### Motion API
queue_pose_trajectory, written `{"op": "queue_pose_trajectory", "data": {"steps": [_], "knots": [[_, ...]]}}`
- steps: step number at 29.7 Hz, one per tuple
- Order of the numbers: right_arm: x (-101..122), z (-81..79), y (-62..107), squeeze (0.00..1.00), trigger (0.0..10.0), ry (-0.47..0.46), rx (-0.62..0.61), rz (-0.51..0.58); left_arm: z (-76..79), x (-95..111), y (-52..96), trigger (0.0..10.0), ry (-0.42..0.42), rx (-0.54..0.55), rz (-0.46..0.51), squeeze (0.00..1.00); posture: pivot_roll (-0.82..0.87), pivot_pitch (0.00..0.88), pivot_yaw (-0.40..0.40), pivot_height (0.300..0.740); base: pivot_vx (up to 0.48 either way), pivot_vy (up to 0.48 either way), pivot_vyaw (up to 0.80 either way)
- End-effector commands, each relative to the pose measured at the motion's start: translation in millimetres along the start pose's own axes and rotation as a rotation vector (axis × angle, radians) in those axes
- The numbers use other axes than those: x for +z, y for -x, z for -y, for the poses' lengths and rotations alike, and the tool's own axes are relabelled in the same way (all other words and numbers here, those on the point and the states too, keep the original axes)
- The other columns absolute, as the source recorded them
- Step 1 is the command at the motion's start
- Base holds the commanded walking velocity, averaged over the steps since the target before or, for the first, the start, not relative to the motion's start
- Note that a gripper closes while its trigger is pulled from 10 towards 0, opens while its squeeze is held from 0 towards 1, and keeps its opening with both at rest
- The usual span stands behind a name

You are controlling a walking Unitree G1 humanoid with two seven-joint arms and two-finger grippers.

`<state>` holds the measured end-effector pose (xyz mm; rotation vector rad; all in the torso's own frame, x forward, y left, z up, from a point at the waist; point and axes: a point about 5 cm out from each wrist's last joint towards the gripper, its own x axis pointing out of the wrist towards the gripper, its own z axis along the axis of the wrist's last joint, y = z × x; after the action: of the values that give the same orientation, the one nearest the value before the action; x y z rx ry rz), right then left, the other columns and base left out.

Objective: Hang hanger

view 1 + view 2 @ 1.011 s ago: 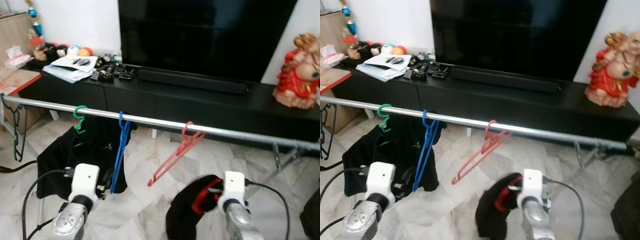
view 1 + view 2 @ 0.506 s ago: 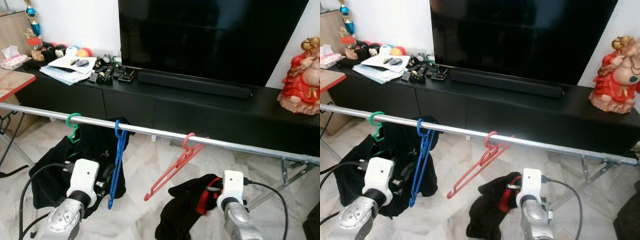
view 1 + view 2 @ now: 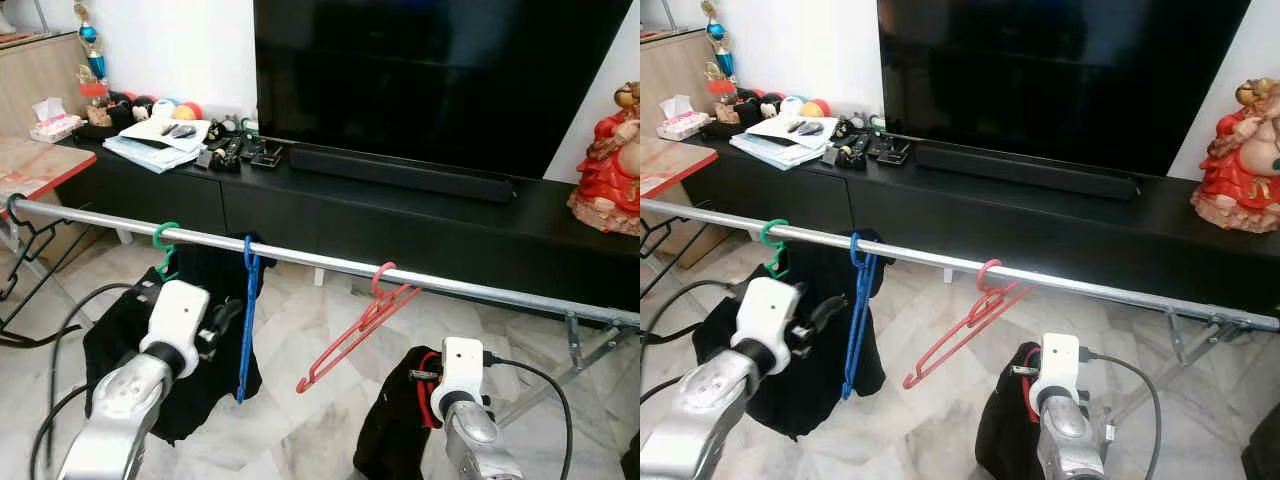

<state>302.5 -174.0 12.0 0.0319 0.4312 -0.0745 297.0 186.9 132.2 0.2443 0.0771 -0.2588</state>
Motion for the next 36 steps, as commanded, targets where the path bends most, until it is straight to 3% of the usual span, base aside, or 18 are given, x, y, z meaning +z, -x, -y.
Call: {"op": "queue_pose_trajectory", "data": {"steps": [1,5,11,16,26,35,36], "knots": [[11,0.5,-3.3,0.0,10.0,0.002,0.001,0.032,3.7,-3,-7.7,10.0,0.0,-0.011,-0.034,0.0,0.17,0.0,-0.076,0.74,0.0,0.0,0.0],[12,-0.1,-4.0,0.0,10.0,0.011,0.004,0.029,3.8,-9,-28.1,10.0,-0.077,0.045,-0.127,0.0,0.16,0.0,-0.077,0.74,0.0,0.0,0.0],[12,0.9,-4.0,0.0,10.0,0.008,0.003,0.03,6.0,-15,-49.9,10.0,-0.019,0.081,-0.222,0.0,0.15,0.0,-0.084,0.74,0.0,0.0,0.0],[13,1.0,-4.4,0.0,10.0,0.009,0.004,0.033,12.0,-12,-62.9,10.0,-0.006,0.078,-0.219,0.0,0.14,0.0,-0.083,0.74,0.0,0.0,0.0],[15,0.6,-5.0,0.0,10.0,0.007,0.005,0.036,9.2,-10,-79.9,10.0,0.048,0.163,-0.227,0.0,0.13,0.0,-0.082,0.74,0.0,0.0,0.0],[12,1.1,-3.9,0.0,10.0,0.008,0.007,0.034,6.8,-22,-80.7,10.0,0.127,0.169,-0.266,0.0,0.11,0.0,-0.078,0.74,0.0,0.0,0.0],[12,1.3,-3.9,0.0,10.0,0.009,0.006,0.034,6.5,-23,-80.9,9.2,0.135,0.165,-0.269,0.0,0.11,0.0,-0.078,0.74,0.0,0.0,0.0]]}}
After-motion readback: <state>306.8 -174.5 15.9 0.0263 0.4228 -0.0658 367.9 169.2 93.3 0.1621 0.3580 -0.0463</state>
